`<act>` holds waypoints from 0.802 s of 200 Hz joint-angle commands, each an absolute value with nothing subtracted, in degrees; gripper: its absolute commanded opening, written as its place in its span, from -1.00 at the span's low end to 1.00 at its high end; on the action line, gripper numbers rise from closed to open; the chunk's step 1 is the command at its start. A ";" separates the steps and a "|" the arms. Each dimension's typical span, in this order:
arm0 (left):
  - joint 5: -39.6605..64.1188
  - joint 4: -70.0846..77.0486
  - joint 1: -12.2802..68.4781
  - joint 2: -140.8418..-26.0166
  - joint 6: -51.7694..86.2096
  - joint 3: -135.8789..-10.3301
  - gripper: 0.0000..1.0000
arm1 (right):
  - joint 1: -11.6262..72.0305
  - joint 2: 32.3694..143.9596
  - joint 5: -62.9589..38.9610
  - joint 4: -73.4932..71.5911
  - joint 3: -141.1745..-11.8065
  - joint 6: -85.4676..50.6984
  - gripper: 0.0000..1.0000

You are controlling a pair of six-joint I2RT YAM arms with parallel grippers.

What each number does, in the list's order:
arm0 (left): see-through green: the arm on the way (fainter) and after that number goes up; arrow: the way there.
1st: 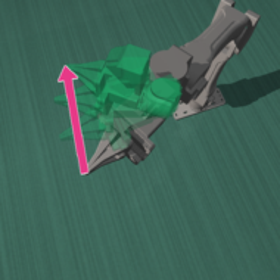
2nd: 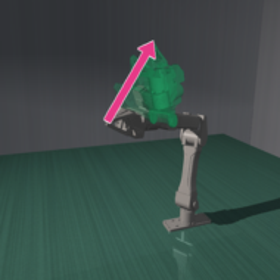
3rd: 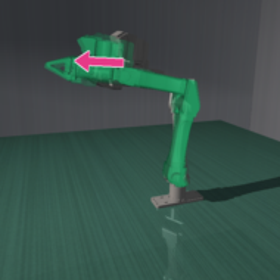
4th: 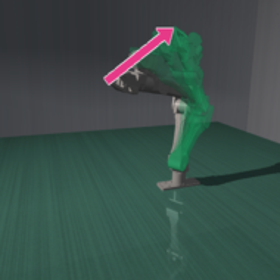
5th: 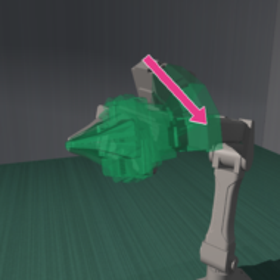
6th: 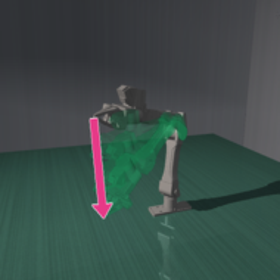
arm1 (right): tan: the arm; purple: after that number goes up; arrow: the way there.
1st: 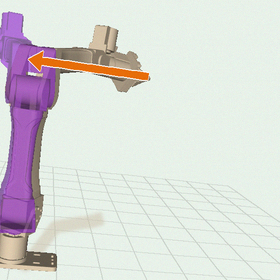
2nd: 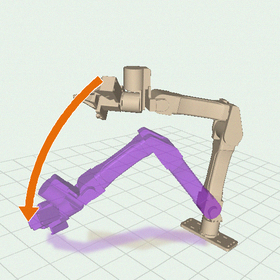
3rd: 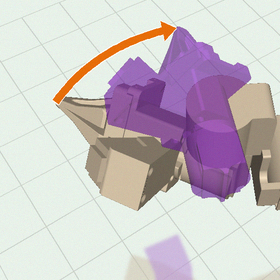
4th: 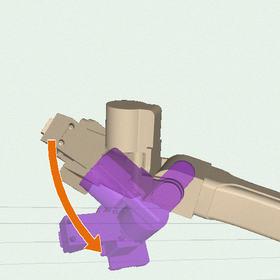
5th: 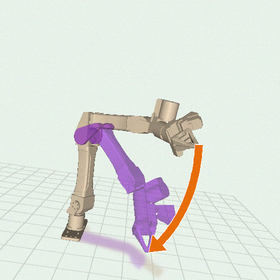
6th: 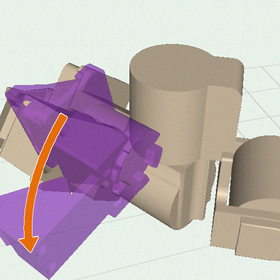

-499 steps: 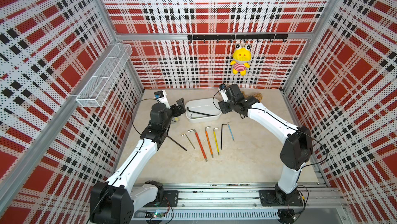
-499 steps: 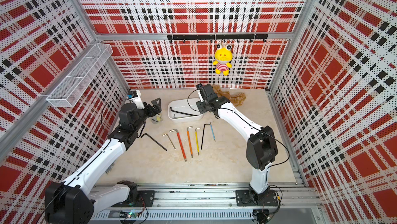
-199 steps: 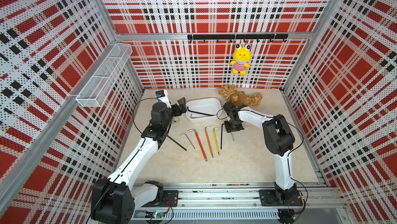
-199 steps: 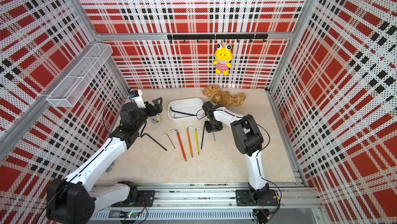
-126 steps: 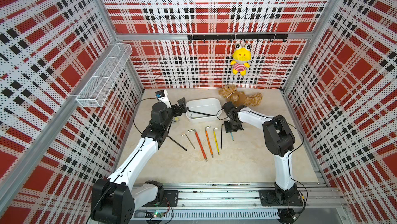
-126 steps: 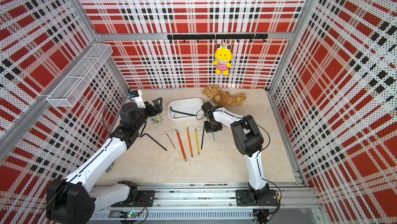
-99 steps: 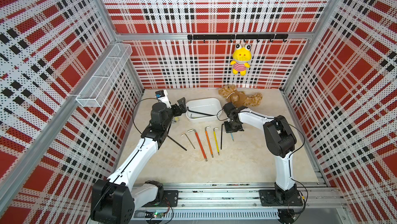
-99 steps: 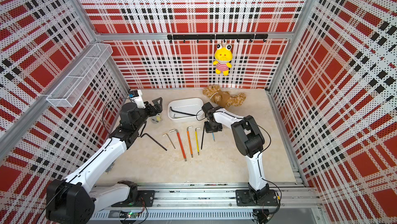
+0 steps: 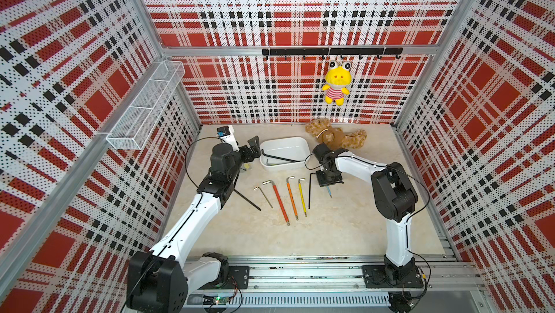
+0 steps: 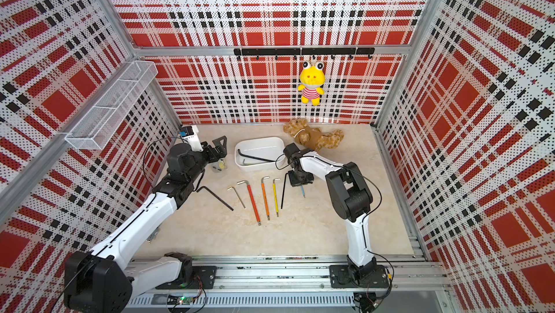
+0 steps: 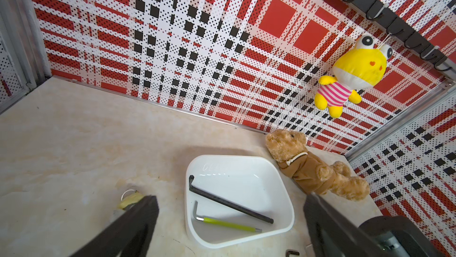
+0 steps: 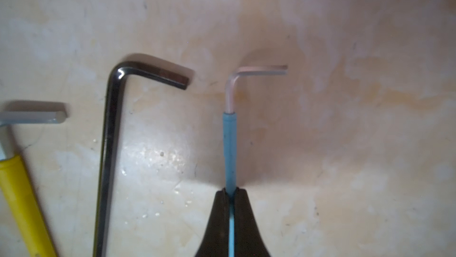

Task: Put the hex key on the desktop into the storage box
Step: Pick up the Allen key from the center of the board, then place the Allen key in the storage box.

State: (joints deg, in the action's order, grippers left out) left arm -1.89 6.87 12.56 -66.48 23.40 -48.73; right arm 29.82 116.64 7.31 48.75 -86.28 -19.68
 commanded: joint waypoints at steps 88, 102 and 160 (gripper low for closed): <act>-1.71 8.20 12.13 -64.42 24.08 -49.04 0.98 | 34.01 111.57 1.51 41.25 -102.92 18.28 -1.00; -1.75 8.17 12.18 -64.17 24.17 -48.91 0.98 | 34.09 112.74 -2.97 37.65 -104.37 22.81 -1.00; -2.63 6.71 12.14 -62.87 23.82 -49.08 0.98 | 35.57 127.10 -6.85 30.56 -116.42 26.98 -1.00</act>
